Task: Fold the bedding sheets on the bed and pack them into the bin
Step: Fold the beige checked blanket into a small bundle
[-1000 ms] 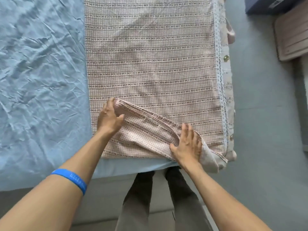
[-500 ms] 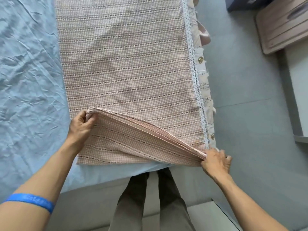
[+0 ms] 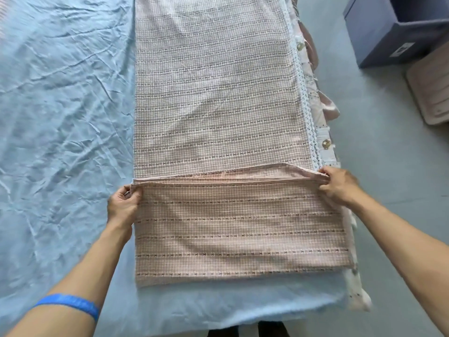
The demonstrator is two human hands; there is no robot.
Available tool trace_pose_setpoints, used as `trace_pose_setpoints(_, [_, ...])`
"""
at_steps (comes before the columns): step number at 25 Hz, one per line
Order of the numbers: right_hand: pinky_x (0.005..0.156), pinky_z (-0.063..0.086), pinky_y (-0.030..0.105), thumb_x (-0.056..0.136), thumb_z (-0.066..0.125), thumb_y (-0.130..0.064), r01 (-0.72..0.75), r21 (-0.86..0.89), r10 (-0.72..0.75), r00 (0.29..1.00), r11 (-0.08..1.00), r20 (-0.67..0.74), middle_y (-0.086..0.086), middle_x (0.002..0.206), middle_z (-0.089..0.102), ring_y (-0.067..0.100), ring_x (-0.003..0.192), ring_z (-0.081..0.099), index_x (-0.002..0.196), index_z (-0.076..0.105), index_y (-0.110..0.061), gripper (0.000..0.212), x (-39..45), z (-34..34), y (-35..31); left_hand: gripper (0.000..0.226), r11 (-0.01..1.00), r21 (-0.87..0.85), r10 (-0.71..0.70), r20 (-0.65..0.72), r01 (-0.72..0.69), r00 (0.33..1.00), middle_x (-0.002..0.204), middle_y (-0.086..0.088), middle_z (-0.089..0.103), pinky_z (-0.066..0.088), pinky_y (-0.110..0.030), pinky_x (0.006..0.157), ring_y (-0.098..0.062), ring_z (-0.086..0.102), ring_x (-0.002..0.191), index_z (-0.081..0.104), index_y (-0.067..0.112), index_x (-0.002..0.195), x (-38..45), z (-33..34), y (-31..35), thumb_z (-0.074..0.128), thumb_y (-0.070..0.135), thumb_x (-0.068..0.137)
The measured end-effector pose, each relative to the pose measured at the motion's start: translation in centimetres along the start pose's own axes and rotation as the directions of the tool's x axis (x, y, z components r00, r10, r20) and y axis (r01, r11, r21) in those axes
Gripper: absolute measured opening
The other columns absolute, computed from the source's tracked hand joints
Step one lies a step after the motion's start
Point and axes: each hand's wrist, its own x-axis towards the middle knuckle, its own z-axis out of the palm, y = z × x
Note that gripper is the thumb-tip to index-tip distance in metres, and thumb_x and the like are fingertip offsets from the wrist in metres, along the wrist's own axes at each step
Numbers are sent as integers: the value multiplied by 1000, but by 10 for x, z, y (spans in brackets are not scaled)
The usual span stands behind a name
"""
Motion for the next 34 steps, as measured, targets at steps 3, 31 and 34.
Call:
trace_pose_setpoints(3, [62, 41, 30, 72, 71, -9, -7, 102, 4, 999, 995, 37, 6, 76, 65, 24, 76, 60, 79, 64, -17, 13, 24, 9, 11, 12, 998, 60, -34, 58, 30, 998, 86, 8, 65, 46, -7, 61, 10, 59, 64, 66, 18, 90, 19, 3, -15, 59, 11, 96])
trace_pose_setpoints(31, [84, 49, 42, 79, 78, -18, -233, 383, 348, 899, 894, -265, 17, 113, 66, 38, 104, 63, 111, 53, -16, 41, -64, 71, 35, 19, 800, 555, -194, -120, 228, 974, 73, -6, 63, 40, -30, 62, -26, 61, 76, 60, 13, 75, -80, -66, -120, 76, 19, 82])
trace_pose_setpoints(34, [104, 36, 48, 73, 78, -14, 112, 17, -95, 906, 994, -412, 15, 140, 50, 36, 126, 48, 137, 47, -11, 71, -107, 88, 7, 39, 500, 814, 292, 162, -295, 942, 101, -6, 60, 46, -43, 77, -32, 56, 93, 59, 15, 102, -97, -62, -114, 80, 20, 69])
